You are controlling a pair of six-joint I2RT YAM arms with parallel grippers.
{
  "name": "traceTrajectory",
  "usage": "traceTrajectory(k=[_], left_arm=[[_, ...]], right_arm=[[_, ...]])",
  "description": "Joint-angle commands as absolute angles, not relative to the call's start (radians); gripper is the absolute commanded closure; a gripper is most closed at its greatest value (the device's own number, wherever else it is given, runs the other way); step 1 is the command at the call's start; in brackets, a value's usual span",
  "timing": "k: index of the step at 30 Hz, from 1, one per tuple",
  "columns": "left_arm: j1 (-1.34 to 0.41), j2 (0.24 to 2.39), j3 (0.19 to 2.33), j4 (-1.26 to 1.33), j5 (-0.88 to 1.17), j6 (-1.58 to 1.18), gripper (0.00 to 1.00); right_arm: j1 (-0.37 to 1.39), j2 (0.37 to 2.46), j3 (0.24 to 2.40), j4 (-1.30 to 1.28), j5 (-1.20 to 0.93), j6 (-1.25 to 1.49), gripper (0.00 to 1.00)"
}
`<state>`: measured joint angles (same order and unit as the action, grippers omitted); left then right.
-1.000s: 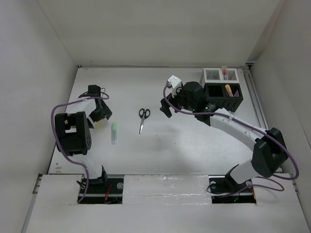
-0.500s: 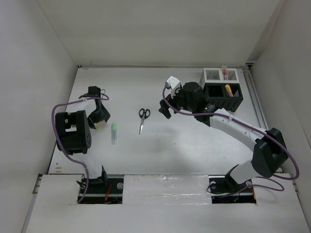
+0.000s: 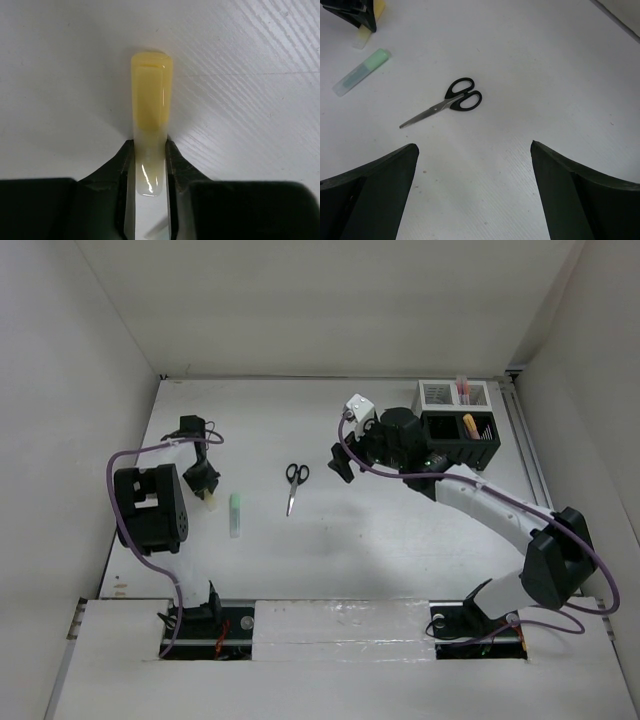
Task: Sort the stationery into containers
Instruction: Pick up the pen from the center of the board.
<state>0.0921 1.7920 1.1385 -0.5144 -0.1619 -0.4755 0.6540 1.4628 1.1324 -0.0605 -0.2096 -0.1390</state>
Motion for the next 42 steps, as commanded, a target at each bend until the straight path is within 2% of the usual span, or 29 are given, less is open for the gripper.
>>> traceTrajectory(k=[1,6,11,18,22,23,27,37,42], left_arm=[[0.104,1.858,1.127,-0.548,-0.130,-0.454,1.00],[0.104,1.790,1.137,-0.548,-0.159,-0.463,1.00],[0.032,1.581,1.137,-0.538,-0.232,-0.463,1.00],[0.032,1.338,1.094,-0.407,0.061,-0.400,1.00],[0.006,1.234,1.043,-0.329,0.309,-0.379,1.00],[-0.018,1.214,1.043,-0.328,0.310,-0.370,1.00],[-0.132,1.086,1.034,-0.328,0.175,-0.380,1.00],[-0.141,0.944,0.931,-0.278,0.392,-0.328,1.00],[-0.141,0.934,0.931,-0.264,0.417,-0.328,1.00]], right_arm=[[0.632,1.431,1.146,-0.031,-0.227,-0.149,0.00],[0.594,1.431,1.126,0.003,-0.302,-0.126,0.00],[0.574,1.450,1.103,0.083,-0.388,-0.089,0.00],[0.548,1.460,1.062,0.257,-0.483,0.021,0.00],[0.509,1.431,1.048,0.402,-0.509,0.187,0.00],[0.509,1.431,1.064,0.419,-0.509,0.214,0.00],[0.541,1.482,1.167,0.398,-0.441,0.351,0.01],[0.741,1.646,1.466,0.236,-0.258,0.399,0.07],[0.831,1.733,1.566,0.173,-0.172,0.399,0.10]])
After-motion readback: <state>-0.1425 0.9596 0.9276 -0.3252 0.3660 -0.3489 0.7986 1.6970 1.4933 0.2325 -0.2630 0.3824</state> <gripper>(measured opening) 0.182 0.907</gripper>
